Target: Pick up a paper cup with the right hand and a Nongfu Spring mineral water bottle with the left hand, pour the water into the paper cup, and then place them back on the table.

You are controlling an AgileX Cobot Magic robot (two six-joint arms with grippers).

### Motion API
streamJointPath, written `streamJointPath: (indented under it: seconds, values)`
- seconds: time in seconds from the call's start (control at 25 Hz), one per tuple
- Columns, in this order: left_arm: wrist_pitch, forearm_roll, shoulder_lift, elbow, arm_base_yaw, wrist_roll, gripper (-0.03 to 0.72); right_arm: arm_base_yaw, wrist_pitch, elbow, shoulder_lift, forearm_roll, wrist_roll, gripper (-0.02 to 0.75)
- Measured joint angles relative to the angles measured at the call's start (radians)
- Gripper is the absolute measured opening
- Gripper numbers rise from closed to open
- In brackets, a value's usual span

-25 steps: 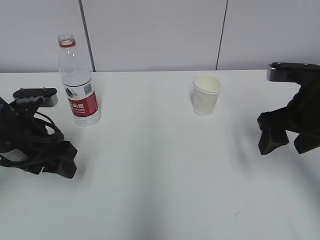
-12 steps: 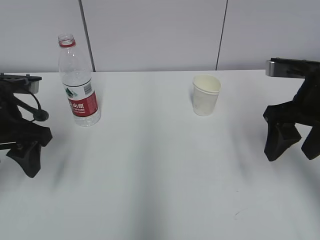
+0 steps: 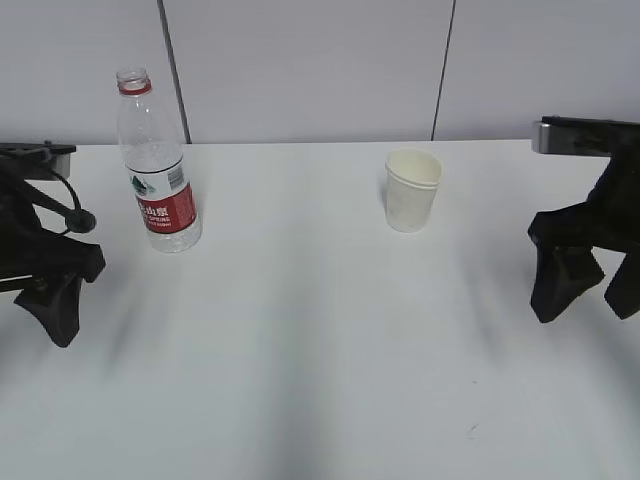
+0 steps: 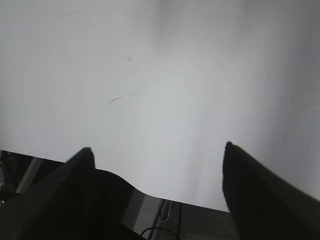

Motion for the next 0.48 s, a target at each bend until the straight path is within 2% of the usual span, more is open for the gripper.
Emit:
streamJointPath:
  seconds: [0.2, 0.48]
  values:
    - [0.002, 0.001, -0.088, 0.000, 0.000, -0.001, 0.501, 0.000, 0.000, 0.000, -0.025, -0.006, -0.004, 0.588]
    - [0.013, 0.013, -0.288, 0.000, 0.000, -0.003, 0.501, 0.000, 0.006, 0.000, -0.180, -0.008, -0.033, 0.588]
